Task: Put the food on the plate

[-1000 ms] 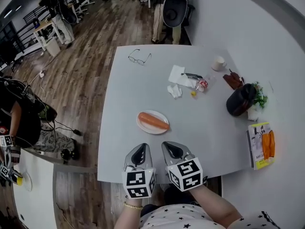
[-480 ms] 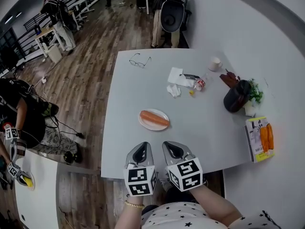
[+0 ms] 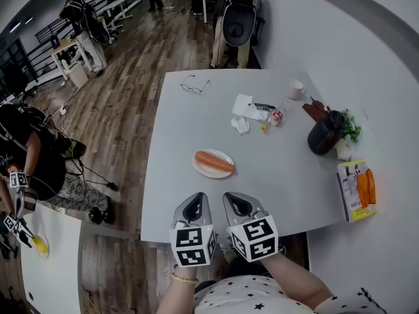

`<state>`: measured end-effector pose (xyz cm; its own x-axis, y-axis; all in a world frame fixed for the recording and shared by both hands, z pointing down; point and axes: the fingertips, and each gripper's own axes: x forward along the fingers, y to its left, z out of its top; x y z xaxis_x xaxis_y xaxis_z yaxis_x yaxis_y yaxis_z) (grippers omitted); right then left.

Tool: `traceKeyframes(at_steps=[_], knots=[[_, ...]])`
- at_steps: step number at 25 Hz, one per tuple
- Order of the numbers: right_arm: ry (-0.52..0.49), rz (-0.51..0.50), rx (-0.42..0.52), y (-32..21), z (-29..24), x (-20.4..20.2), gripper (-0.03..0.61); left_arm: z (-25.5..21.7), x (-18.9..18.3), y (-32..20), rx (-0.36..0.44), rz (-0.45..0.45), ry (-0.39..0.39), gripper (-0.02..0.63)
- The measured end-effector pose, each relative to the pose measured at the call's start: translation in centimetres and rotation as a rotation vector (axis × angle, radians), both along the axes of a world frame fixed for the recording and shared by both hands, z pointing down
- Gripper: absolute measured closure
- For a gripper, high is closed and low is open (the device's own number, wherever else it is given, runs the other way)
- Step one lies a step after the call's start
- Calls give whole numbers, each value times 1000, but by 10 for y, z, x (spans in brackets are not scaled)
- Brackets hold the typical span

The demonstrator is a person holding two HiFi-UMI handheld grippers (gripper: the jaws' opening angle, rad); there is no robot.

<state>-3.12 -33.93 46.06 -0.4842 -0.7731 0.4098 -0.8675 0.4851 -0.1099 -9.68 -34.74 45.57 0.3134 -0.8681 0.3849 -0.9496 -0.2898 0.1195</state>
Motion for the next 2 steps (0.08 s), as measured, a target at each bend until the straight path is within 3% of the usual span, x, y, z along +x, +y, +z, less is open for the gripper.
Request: traceKeyframes(at_steps=[2], knots=[[2,-3,1,0,-1,-1,580,-1,-1,0,3,0,-2,606]])
